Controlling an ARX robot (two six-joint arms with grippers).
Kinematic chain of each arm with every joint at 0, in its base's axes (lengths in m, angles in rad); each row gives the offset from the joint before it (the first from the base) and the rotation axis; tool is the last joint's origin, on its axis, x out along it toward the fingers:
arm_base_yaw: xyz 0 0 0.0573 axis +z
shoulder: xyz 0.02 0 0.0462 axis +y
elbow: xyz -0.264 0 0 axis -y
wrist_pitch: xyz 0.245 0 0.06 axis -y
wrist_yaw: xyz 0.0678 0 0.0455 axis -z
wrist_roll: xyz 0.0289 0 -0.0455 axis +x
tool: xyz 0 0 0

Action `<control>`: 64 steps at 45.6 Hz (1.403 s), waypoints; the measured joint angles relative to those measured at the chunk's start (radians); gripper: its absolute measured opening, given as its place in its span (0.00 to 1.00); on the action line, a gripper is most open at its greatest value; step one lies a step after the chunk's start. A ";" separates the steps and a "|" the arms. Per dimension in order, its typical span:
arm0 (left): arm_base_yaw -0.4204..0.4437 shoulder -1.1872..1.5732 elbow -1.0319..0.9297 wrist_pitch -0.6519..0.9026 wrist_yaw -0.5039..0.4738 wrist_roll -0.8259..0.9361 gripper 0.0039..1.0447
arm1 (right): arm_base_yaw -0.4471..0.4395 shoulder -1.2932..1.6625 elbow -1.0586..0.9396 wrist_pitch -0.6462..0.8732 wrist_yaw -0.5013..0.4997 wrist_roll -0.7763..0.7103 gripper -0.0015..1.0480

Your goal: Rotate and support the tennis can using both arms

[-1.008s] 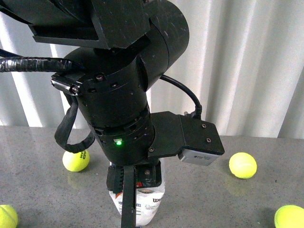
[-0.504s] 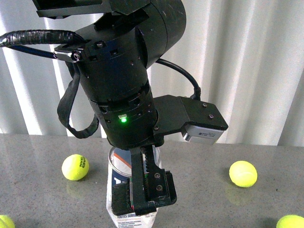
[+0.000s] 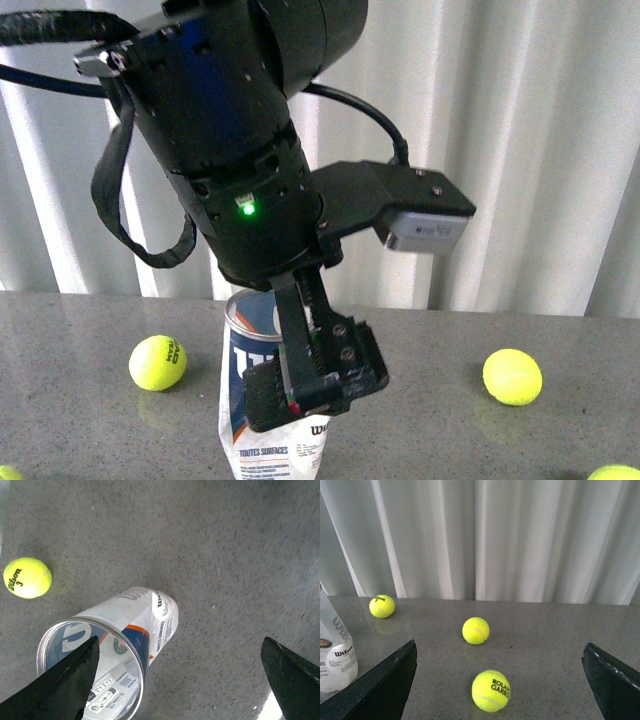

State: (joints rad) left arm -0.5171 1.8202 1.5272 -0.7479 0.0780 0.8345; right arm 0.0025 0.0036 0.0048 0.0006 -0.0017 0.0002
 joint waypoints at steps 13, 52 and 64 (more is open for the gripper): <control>0.045 -0.212 -0.188 0.318 0.236 -0.486 0.94 | 0.000 0.000 0.000 0.000 0.000 0.000 0.93; 0.279 -0.750 -1.194 1.475 -0.299 -0.843 0.03 | 0.000 0.000 0.000 0.000 0.000 0.000 0.93; 0.359 -0.889 -1.324 1.469 -0.234 -0.842 0.03 | 0.000 0.000 0.000 0.000 0.000 0.000 0.93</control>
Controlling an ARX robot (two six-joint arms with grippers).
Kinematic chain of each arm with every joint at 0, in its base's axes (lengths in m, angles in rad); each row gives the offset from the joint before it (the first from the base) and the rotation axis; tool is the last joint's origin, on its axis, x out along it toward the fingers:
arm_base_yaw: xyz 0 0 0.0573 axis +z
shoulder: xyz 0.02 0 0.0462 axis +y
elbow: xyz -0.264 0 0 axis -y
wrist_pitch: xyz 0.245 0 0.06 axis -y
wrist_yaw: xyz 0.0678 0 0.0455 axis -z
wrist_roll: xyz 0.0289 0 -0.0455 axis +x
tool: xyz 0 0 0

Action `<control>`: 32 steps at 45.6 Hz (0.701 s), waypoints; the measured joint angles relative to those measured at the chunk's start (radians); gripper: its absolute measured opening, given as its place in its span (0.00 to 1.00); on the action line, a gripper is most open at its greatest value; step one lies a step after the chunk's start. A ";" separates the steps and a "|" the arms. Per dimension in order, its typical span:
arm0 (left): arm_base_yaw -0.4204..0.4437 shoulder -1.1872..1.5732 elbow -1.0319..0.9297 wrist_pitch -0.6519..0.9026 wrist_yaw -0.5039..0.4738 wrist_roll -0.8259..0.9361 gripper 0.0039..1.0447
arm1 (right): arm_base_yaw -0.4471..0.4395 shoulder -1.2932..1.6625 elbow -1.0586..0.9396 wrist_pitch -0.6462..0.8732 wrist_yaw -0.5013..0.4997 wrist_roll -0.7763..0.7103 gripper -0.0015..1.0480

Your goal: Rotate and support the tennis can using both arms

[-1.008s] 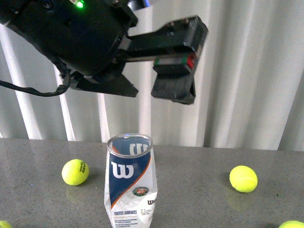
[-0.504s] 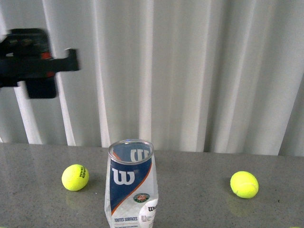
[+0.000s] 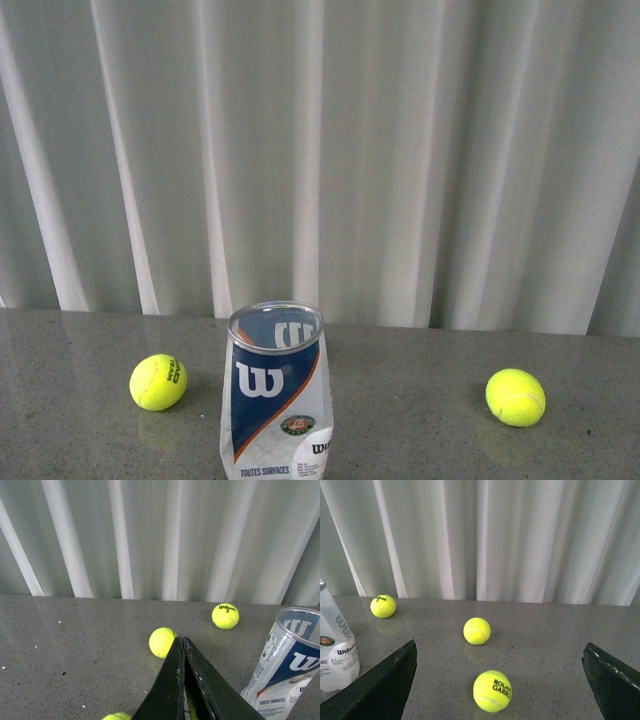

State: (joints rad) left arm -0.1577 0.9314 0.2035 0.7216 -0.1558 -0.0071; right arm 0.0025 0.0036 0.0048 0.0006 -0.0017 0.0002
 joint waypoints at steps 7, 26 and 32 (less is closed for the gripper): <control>0.035 -0.093 -0.060 -0.033 0.043 0.000 0.03 | 0.000 0.000 0.000 0.000 0.000 0.000 0.93; 0.152 -0.298 -0.142 -0.156 0.152 0.002 0.03 | 0.000 0.000 0.000 0.000 0.000 0.000 0.93; 0.155 -0.367 -0.179 -0.177 0.152 0.002 0.03 | 0.000 0.000 0.000 0.000 0.000 0.000 0.93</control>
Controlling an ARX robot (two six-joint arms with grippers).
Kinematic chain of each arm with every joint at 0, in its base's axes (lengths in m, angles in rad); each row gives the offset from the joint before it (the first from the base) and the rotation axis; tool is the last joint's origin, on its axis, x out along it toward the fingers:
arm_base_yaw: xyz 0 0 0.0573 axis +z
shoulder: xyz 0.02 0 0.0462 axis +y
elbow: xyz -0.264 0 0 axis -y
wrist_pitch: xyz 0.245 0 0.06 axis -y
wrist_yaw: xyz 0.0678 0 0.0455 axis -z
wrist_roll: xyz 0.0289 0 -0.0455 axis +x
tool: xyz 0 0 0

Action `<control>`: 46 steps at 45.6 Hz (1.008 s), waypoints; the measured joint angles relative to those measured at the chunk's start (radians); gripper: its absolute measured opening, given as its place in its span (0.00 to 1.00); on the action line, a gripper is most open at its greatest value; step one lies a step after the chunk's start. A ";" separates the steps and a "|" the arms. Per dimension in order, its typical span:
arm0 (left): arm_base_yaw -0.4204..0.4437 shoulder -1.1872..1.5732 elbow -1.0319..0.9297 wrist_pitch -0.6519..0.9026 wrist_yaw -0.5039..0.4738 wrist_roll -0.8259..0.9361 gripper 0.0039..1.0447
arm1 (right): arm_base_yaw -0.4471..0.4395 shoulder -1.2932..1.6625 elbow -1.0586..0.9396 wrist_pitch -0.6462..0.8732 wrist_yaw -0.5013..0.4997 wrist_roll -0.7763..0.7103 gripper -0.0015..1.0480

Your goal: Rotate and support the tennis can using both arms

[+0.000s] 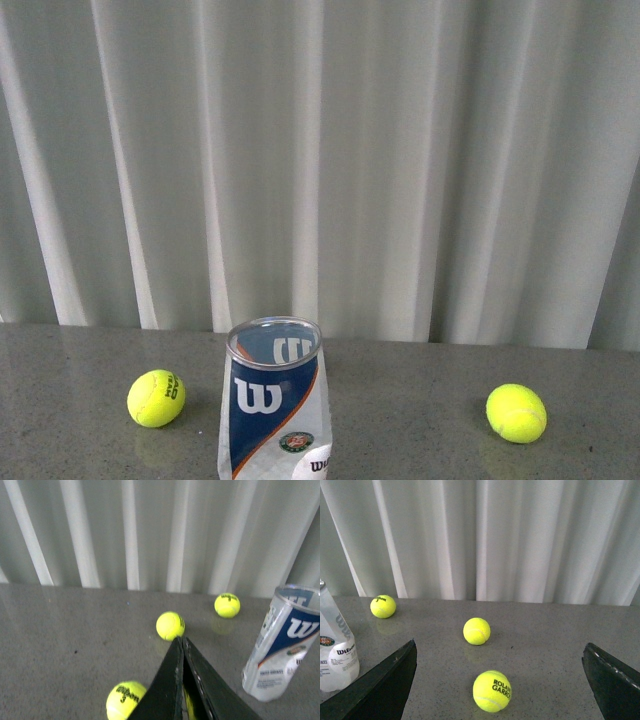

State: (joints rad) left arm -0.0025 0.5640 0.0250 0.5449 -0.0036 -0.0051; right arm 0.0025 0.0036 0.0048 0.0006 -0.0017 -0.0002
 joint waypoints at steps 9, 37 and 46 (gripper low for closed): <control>0.000 -0.109 -0.001 -0.092 0.003 0.001 0.03 | 0.000 0.000 0.000 0.000 0.000 0.000 0.93; 0.000 -0.343 -0.001 -0.319 0.003 0.001 0.03 | 0.000 0.000 0.000 0.000 0.000 0.000 0.93; 0.000 -0.385 -0.001 -0.362 0.003 0.001 0.03 | 0.000 0.000 0.000 0.000 0.000 0.000 0.93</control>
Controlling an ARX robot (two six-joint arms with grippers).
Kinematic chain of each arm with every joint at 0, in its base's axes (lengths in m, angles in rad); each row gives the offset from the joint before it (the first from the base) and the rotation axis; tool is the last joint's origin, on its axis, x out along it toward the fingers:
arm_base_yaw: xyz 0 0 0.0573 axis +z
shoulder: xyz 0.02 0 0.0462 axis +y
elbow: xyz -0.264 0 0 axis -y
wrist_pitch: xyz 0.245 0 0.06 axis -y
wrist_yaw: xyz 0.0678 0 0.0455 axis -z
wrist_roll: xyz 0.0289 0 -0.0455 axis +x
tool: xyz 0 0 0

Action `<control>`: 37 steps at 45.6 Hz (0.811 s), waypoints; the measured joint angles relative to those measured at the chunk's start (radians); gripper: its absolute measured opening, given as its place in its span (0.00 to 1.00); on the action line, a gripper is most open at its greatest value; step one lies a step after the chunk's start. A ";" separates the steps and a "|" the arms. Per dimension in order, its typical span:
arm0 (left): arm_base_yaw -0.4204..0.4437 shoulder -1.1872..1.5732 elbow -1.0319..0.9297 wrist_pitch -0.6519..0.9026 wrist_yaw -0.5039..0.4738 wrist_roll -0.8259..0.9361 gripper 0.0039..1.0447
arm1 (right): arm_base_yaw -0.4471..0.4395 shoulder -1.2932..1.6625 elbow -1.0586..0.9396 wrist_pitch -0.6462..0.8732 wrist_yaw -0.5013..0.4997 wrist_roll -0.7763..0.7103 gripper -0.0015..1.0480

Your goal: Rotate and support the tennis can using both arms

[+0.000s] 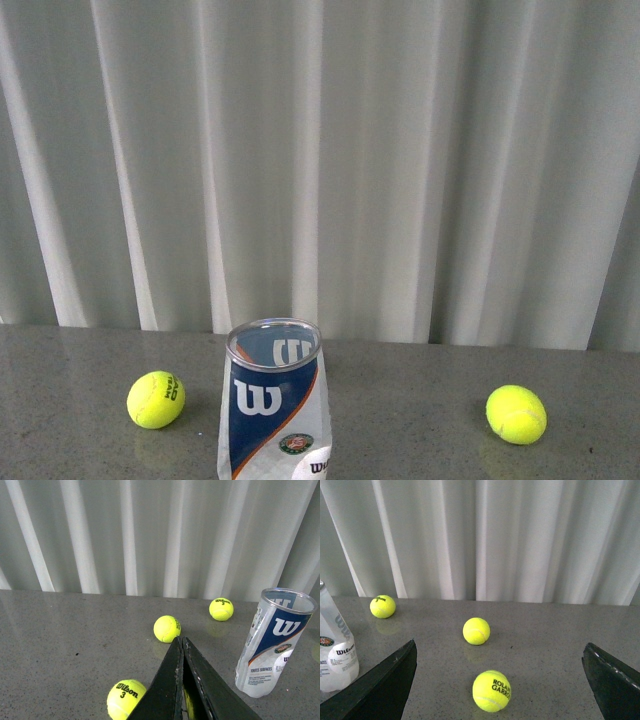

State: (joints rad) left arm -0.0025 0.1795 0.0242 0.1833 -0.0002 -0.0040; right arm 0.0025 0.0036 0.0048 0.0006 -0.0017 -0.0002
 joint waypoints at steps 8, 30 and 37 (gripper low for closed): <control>0.000 -0.156 0.000 -0.176 0.000 0.000 0.03 | 0.000 0.000 0.000 0.000 0.000 0.000 0.93; 0.000 -0.176 0.000 -0.183 0.000 0.000 0.55 | 0.000 0.000 0.000 0.000 0.000 0.000 0.93; 0.000 -0.176 0.000 -0.183 0.000 0.000 0.79 | 0.000 0.000 0.000 0.000 0.000 0.000 0.93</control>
State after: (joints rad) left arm -0.0025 0.0036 0.0246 0.0006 -0.0002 -0.0044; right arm 0.0025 0.0036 0.0048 0.0006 -0.0017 -0.0002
